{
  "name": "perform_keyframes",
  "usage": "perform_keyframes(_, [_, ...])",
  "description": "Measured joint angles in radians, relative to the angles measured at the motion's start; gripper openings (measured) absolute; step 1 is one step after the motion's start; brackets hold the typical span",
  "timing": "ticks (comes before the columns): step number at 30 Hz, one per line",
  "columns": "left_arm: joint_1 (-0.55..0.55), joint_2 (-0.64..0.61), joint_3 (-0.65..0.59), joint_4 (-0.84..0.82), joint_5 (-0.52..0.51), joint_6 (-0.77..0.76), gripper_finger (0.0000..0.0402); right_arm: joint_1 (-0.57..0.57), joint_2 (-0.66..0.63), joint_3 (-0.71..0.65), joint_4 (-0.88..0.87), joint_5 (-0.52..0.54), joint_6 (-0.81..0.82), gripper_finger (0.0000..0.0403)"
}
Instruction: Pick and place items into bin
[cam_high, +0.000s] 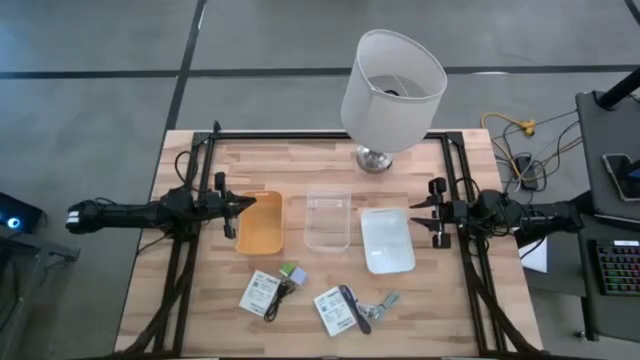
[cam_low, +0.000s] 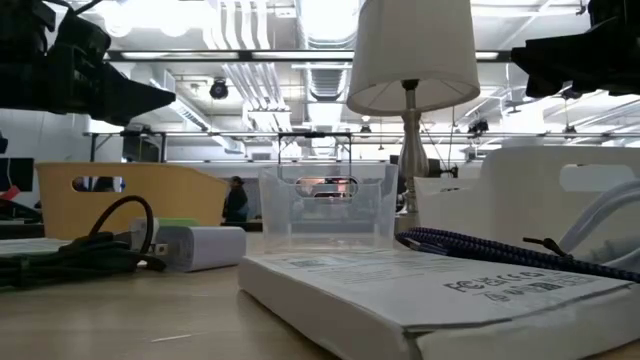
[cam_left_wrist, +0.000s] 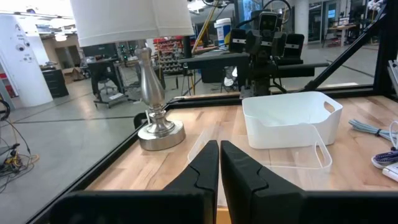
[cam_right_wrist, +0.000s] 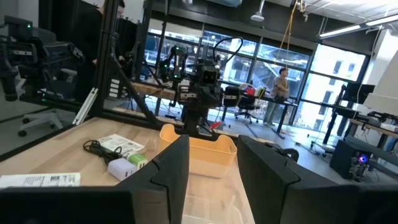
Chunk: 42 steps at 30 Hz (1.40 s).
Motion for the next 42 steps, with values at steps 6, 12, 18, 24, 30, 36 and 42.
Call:
perform_keyframes(6, [0.0,0.0,0.0,0.0,0.0,0.0,0.0002,0.0,0.0,0.0,0.0,0.0,0.0,0.0123])
perform_keyframes(12, [0.0,0.0,0.0,0.0,0.0,0.0,0.0002,0.0,0.0,0.0,0.0,0.0,0.0,0.0123])
perform_keyframes(18, [0.0,0.0,0.0,0.0,0.0,0.0,0.0002,0.0,0.0,0.0,0.0,0.0,0.0,0.0123])
perform_keyframes(24, [0.0,0.0,0.0,0.0,0.0,0.0,0.0002,0.0,0.0,0.0,0.0,0.0,0.0,0.0123])
perform_keyframes(30, [0.0,0.0,0.0,0.0,0.0,0.0,0.0002,0.0,0.001,0.0,0.018,0.015,0.005,0.0123])
perform_keyframes(36, [0.0,0.001,0.0,0.0,-0.004,0.0,0.0002,0.0,0.0,0.0,0.104,0.015,0.38,0.0123])
perform_keyframes(42, [0.0,0.007,0.0,0.001,-0.005,0.0,0.0002,0.0,0.0,0.0,0.208,0.021,0.352,0.0123])
